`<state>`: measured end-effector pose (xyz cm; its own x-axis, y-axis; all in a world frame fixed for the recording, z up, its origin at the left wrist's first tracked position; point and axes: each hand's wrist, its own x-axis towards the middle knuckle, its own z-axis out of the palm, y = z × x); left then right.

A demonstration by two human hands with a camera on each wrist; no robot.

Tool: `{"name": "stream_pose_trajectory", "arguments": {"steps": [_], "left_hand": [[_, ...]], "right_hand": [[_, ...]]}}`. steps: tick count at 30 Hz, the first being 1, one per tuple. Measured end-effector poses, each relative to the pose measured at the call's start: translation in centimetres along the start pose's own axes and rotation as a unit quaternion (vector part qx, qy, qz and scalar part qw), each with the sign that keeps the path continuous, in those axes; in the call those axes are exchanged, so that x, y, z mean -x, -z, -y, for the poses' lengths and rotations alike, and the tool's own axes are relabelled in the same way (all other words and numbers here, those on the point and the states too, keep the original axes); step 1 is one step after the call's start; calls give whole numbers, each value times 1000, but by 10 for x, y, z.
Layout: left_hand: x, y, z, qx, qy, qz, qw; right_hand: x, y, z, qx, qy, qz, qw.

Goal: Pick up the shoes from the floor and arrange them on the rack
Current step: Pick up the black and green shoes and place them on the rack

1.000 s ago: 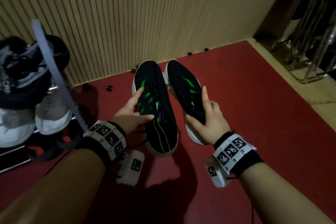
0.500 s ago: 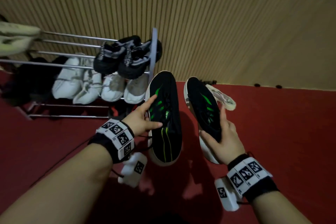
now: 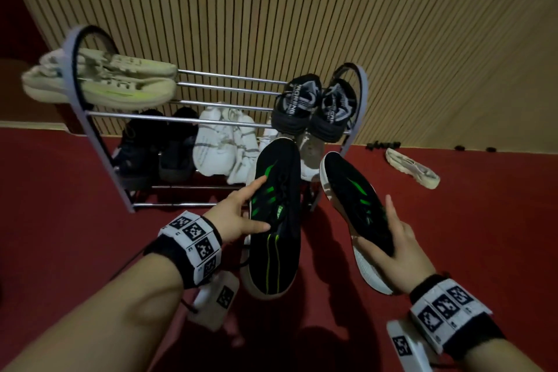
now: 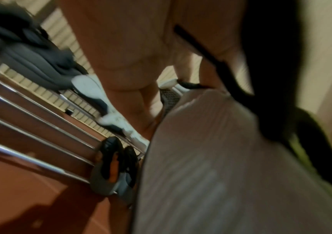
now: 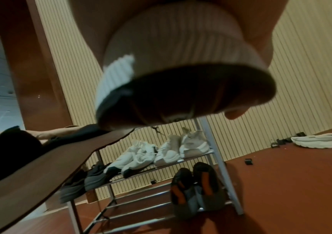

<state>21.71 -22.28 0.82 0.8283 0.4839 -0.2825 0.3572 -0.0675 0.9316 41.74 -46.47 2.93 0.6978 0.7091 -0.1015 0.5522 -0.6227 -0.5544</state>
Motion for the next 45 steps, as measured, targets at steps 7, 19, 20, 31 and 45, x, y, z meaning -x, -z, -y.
{"name": "stream_pose_trajectory", "arguments": {"steps": [7,19,20,31,45], "left_hand": [[40,73,-1,9,-42,3,999],[34,125,-11,101,-34,-180,978],[34,126,-13,104,-24,-189,976],[5,109,-63,74,37,-261,962],[-80,178,-59,86,14,-193,977]], "right_hand": [[20,-17,90,-27,15,24,999],[-42,-45,169,-100,132,21,986],[-49,-45,171,-106,133,23,985],[-93,-18,172,-90,136,52,985],[-143,-70,223,-79,32,-11,996]]}}
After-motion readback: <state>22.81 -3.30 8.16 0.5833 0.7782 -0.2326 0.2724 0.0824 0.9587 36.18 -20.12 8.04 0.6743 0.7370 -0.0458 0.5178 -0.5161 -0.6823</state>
